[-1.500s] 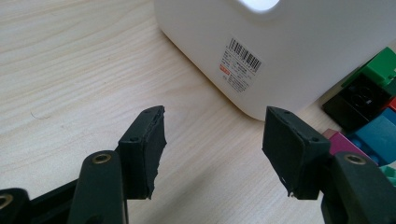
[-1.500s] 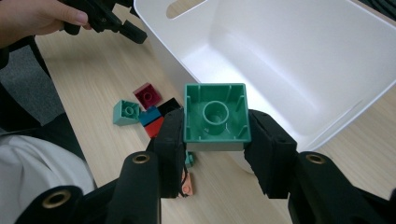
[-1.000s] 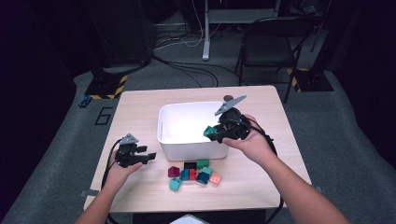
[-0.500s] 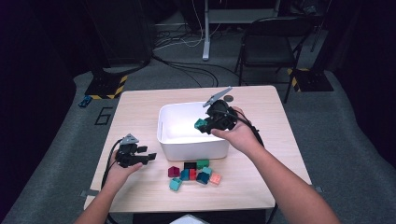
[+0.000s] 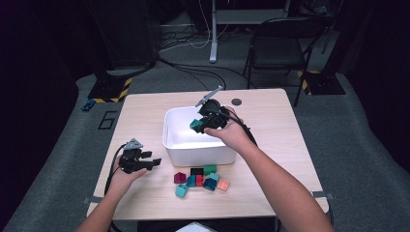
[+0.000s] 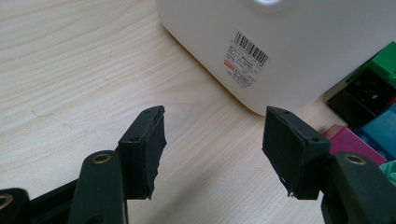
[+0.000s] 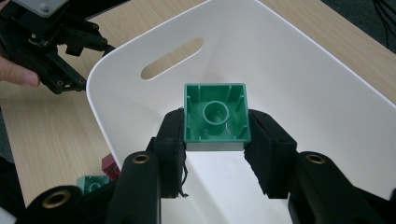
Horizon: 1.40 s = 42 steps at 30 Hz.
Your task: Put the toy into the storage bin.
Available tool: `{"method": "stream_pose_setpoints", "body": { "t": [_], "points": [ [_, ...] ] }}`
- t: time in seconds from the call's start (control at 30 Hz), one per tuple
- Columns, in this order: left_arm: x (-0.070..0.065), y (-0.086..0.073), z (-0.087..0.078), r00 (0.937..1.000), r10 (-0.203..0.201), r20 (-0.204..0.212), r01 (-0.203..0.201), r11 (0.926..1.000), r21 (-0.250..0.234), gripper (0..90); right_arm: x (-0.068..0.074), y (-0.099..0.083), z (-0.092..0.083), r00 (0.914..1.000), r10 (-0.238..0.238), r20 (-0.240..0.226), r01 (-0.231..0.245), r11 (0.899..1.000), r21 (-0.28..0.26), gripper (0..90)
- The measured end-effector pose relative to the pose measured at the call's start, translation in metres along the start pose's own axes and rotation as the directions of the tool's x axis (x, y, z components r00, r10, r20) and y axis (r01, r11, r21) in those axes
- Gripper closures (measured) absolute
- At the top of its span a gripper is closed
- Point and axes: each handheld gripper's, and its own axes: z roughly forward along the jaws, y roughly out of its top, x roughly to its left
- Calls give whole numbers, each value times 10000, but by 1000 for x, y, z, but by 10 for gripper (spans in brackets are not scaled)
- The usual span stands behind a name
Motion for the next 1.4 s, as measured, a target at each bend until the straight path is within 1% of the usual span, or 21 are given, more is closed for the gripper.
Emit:
{"method": "stream_pose_setpoints", "body": {
  "t": [0.1, 0.27, 0.43, 0.5, 0.53, 0.63, 0.67, 0.77, 0.83, 0.9, 0.93, 1.0, 1.03, 1.07, 1.1, 1.17, 1.23, 1.27, 1.3, 1.33, 1.4],
  "points": [
    [0, 0, 0, 10000, 37, 33, -37, 10000, 64, 388, -1, 5, 11, 9999, 86, -67, -87, 10000, -42, 582],
    [1, 0, 0, 10000, 31, 47, -31, 10000, 77, 388, -5, 12, 31, 10000, 96, 12, -96, 9999, 94, 582],
    [1, -1, 0, 10000, -33, 29, 33, 10000, 24, 388, -9, 18, 44, 10000, 45, 68, -47, 9997, 225, 582],
    [2, -1, 0, 10000, -38, 38, 38, 10000, 52, 388, -10, 19, 49, 10000, 46, 0, -46, 9995, 308, 582],
    [2, -1, 0, 10000, -28, 37, 28, 10000, 22, 388, -10, 19, 52, 9999, 123, -27, -122, 9992, 383, 582],
    [2, -1, 1, 10000, -35, 41, 35, 10000, 12, 388, -9, 19, 61, 10000, -10, -26, 11, 9981, 611, 582],
    [2, -1, 1, 10000, 8, 47, -8, 10000, 24, 388, -10, 20, 63, 10000, -69, -22, 71, 9981, 610, 581],
    [2, -1, 1, 10000, 12, 69, -13, 10000, 40, 388, -9, 21, 70, 10000, 15, -90, -9, 9973, 739, 582],
    [2, -1, 1, 10000, 2, 80, -2, 10000, 42, 388, -8, 22, 74, 9999, -142, -86, 147, 9974, 703, 581],
    [3, -1, 1, 10000, -8, 87, 8, 10000, 55, 388, -7, 24, 79, 9996, -211, -203, 225, 9971, 722, 581],
    [3, -1, 1, 10000, -5, 87, 4, 10000, 58, 388, -7, 24, 80, 9997, -126, -198, 142, 9967, 793, 581],
    [3, -1, 1, 10000, 7, 70, -8, 10000, 43, 388, -7, 23, 83, 9995, -256, -178, 269, 9966, 781, 579],
    [3, -1, 1, 10000, 7, 68, -7, 10000, 45, 388, -7, 23, 84, 9997, -177, -180, 193, 9958, 890, 575],
    [3, -1, 0, 10000, 4, 70, -4, 10000, 44, 388, -7, 23, 84, 9998, -175, -138, 186, 9959, 880, 562],
    [3, -1, 0, 10000, 0, 70, 0, 10000, 42, 388, -7, 23, 84, 9998, -119, -134, 130, 9961, 877, 528],
    [3, -1, 0, 10000, 2, 66, -3, 10000, 33, 388, -7, 23, 83, 9998, -41, -206, 58, 9965, 832, 520],
    [3, -1, 0, 10000, -11, 59, 11, 10000, 45, 388, -6, 23, 80, 10000, -77, -50, 81, 9966, 815, 517],
    [3, -2, 0, 10000, -28, 53, 28, 10000, 18, 388, -7, 23, 78, 9998, -178, -66, 182, 9967, 797, 516],
    [3, -2, 0, 10000, -31, 34, 31, 10000, 4, 388, -6, 23, 73, 9999, -143, -15, 143, 9967, 796, 516],
    [3, -2, 0, 10000, -35, 28, 35, 10000, 5, 388, -7, 22, 70, 9996, -285, -22, 286, 9972, 698, 515],
    [3, -2, 0, 10000, -26, 40, 25, 10000, 49, 388, -6, 22, 60, 9997, -224, -17, 225, 9979, 611, 513]
  ]
}}
